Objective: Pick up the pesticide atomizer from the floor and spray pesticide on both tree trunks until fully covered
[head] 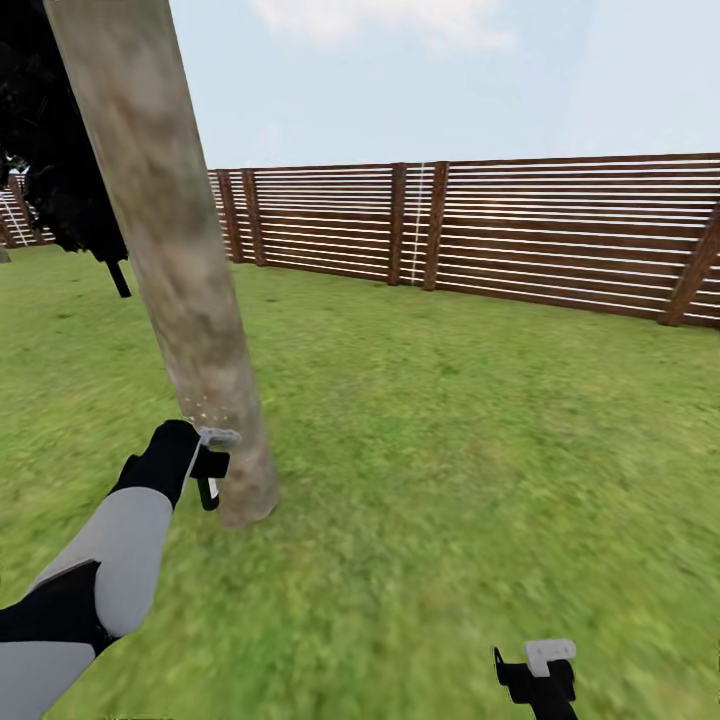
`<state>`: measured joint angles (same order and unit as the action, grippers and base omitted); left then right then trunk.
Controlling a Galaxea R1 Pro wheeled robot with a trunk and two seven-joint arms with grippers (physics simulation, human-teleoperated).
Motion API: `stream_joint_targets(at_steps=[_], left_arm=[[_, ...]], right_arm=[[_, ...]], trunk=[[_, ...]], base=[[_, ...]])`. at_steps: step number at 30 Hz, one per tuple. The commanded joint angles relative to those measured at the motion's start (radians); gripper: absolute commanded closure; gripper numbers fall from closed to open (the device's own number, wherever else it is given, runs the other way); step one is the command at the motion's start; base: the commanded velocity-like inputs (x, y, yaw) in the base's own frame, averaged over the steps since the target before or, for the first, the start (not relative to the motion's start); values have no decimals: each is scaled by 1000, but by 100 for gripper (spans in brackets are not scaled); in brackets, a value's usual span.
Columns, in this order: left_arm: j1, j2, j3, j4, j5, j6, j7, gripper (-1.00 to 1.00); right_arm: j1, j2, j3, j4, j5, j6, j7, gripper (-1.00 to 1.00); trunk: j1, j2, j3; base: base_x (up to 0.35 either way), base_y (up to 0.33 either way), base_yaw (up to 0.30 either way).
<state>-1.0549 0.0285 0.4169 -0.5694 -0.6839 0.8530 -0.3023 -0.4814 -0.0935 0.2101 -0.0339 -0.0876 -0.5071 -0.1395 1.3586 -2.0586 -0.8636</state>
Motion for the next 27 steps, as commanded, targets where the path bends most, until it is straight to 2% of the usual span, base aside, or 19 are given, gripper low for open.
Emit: stream_joint_targets(at_steps=[1, 9, 19, 24, 27], left_arm=[[-1, -1, 5, -1, -11, 2, -9, 100], [4, 1, 9, -1, -11, 0, -6, 100], [4, 2, 15, -1, -11, 0, -6, 100], [5, 4, 13, -1, -12, 0, -6, 100], [9, 28, 11, -1, -14, 0, -5, 100]], right_arm=[[0, 0, 9, 0, -9, -2, -2, -100], [0, 0, 9, 0, -9, -2, -2, -100], [0, 0, 9, 0, -9, -2, 0, -100], [0, 0, 9, 0, -8, -2, 0, -100], [0, 0, 9, 0, -8, -3, 0, -100]], trunk=[[0, 0, -1], [0, 0, -1], [0, 0, -1], [0, 0, -1], [0, 0, -1]], base=[[0, -275, 161], [53, -275, 260], [163, -248, 25], [30, -268, 232], [1, -274, 276]])
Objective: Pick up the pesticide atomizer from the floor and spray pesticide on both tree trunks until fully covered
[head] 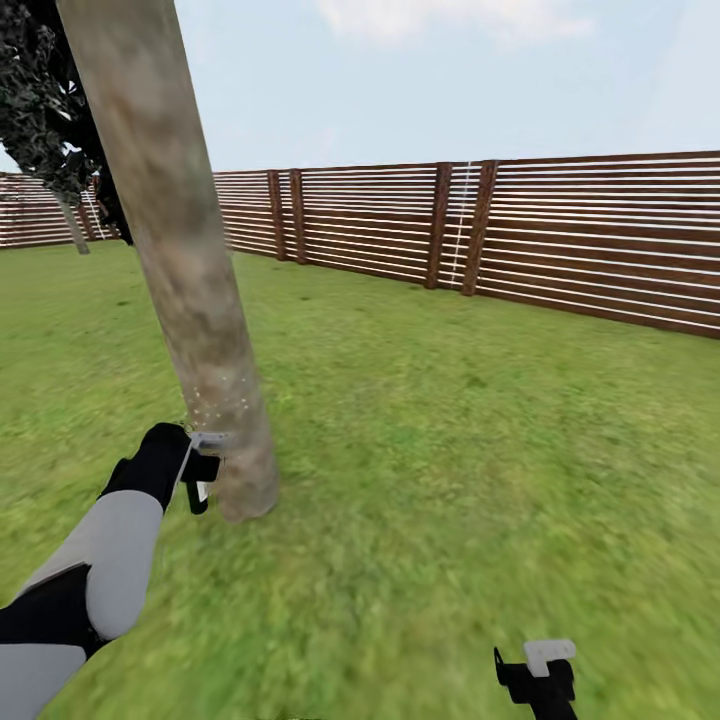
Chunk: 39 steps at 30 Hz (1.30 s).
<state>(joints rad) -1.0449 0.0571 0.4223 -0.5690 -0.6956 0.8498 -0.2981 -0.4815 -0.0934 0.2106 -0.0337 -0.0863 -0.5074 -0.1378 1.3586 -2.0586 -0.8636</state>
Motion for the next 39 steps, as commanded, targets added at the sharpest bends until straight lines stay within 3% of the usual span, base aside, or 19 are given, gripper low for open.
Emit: stream_joint_targets(at_steps=[1, 3, 7, 9, 12, 13, 15, 18, 20, 23, 25, 28, 33, 39], left_arm=[[0, 11, 4, 1, -2, 3, -10, 100], [0, 12, 4, 12, 2, 2, -9, 100], [0, -33, 6, 14, 1, 2, -4, 100], [0, -25, 6, 14, -1, 2, -5, 100], [10, 34, 6, 15, -2, 1, -5, 100], [15, 39, 5, 15, -1, 0, -5, 100], [19, 29, 5, 16, 3, 0, -5, 100], [20, -15, 7, 15, 1, 0, -5, 100], [32, 1, 15, 14, 0, 0, -5, 100], [77, 69, 47, 4, -1, -2, -9, 100], [103, 86, 50, 3, -1, -5, -3, 100], [121, 61, 51, 12, 2, -9, -1, 100], [123, 85, 51, 14, -1, -9, 0, 100], [123, 34, 54, 2, 1, -9, 0, 100]], right_arm=[[0, 1, 9, 0, -9, -2, -2, -100], [0, 1, 9, 0, -9, -3, -2, -100], [0, -1, 9, 0, -10, -2, -3, -100], [0, -2, 9, 0, -10, -2, -3, -100], [0, -2, 9, 0, -9, -2, -3, -100], [0, -2, 9, 0, -9, -2, -3, -100], [0, -2, 9, 0, -9, -2, -2, -100], [0, -2, 9, 0, -9, -2, -2, -100], [0, -1, 9, 0, -9, -2, -2, -100], [0, 0, 9, 0, -9, -2, -2, -100], [0, 0, 9, 0, -9, -2, -2, -100], [0, 0, 9, 0, -9, -2, -2, -100], [0, 0, 9, 0, -9, -2, 0, -100], [0, 0, 9, 0, -9, -3, 0, -100]], trunk=[[0, 0, -1], [0, 0, -1], [0, 0, -1], [0, 0, -1], [0, 0, -1], [0, 0, -1], [0, 0, -1], [0, 0, -1], [0, 0, -1], [0, 0, -1], [0, 0, -1], [0, 0, -1], [0, 0, -1], [0, 0, -1]], base=[[0, -274, 276], [34, -274, 220], [139, -259, 39], [173, -245, 2], [175, -244, 0], [175, -244, 0], [175, -244, 0], [175, -244, 0], [173, -244, 0], [171, -244, 37], [162, -244, 210], [66, -262, 269], [26, -273, 229], [201, -218, 18]])
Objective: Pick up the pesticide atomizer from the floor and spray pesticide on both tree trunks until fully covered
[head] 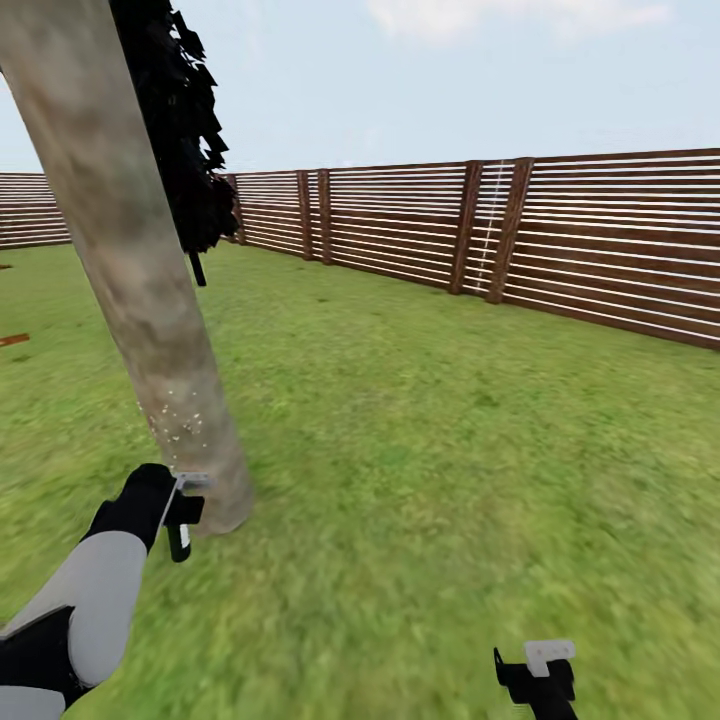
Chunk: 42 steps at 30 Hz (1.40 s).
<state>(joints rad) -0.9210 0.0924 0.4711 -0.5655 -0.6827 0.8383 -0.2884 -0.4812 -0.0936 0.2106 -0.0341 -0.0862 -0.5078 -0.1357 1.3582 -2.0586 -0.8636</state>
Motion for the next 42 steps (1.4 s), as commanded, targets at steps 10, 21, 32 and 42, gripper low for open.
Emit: stream_joint_targets(at_steps=[10, 21, 32, 42], left_arm=[[43, 66, 7, 11, -10, -1, -9, 100], [43, 79, 8, 5, -14, 0, -9, 100], [72, 24, 6, 31, 93, -23, -9, 100], [106, 27, -2, 21, 110, -25, 66, 100]], right_arm=[[0, 0, 10, 0, -9, -2, -2, -100], [0, 0, 9, 0, -9, -3, -1, -100], [0, 2, 10, 0, -9, -3, -1, -100], [0, 1, 10, 0, -8, -3, -1, -100]], trunk=[[0, 0, -1], [0, 0, -1], [0, 0, -1], [0, 0, -1]], base=[[61, -255, 221], [175, -232, 118], [140, -245, 229], [212, -220, 73]])
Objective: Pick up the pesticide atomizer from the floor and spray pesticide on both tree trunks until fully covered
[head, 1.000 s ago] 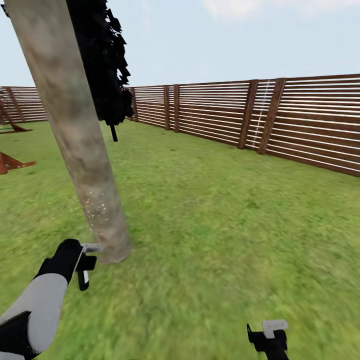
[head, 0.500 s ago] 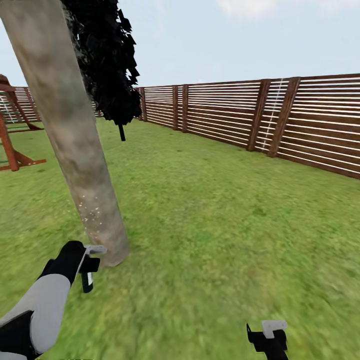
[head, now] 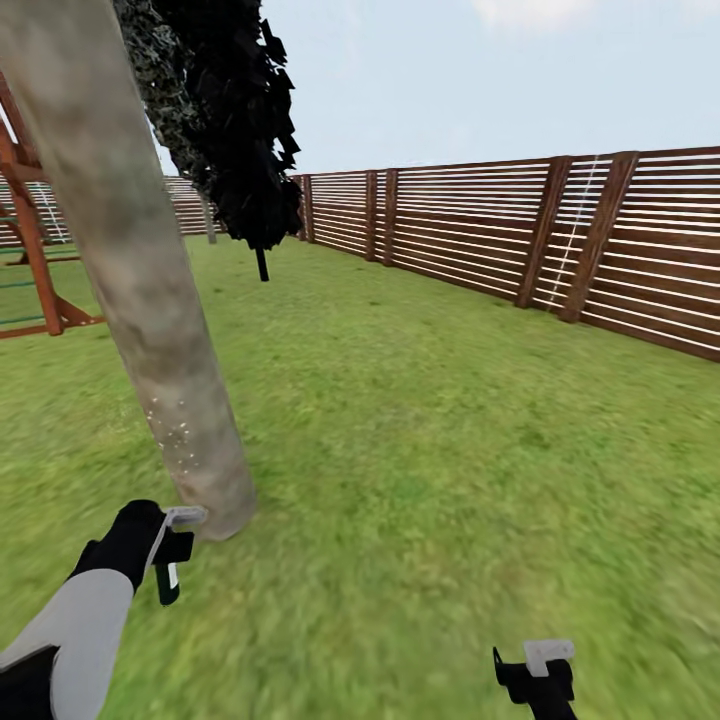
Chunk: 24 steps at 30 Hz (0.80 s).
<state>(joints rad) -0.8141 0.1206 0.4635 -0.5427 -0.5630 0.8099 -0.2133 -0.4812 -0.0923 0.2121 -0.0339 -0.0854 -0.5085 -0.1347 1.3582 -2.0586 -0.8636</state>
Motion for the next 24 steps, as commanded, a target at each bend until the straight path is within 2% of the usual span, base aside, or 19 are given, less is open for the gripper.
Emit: stream_joint_targets(at_steps=[1, 6, 21, 24], left_arm=[[-1, 1, 9, -3, -9, 3, -7, 100], [-1, -2, 9, -6, -8, 2, -2, 100], [-1, -5, 7, -33, -6, 5, 37, 100], [0, -24, 7, -35, -6, 5, 36, 100]], right_arm=[[0, 0, 9, 0, -9, -2, -2, -100], [0, 0, 9, 0, -9, -2, -2, -100], [0, 0, 9, 0, -8, -2, -2, -100], [0, 0, 9, 0, -8, -2, -2, -100]], trunk=[[0, 0, -1], [0, 0, -1], [0, 0, -1], [0, 0, -1]], base=[[184, -226, 0], [85, -264, 68], [17, -278, 264], [127, -287, 44]])
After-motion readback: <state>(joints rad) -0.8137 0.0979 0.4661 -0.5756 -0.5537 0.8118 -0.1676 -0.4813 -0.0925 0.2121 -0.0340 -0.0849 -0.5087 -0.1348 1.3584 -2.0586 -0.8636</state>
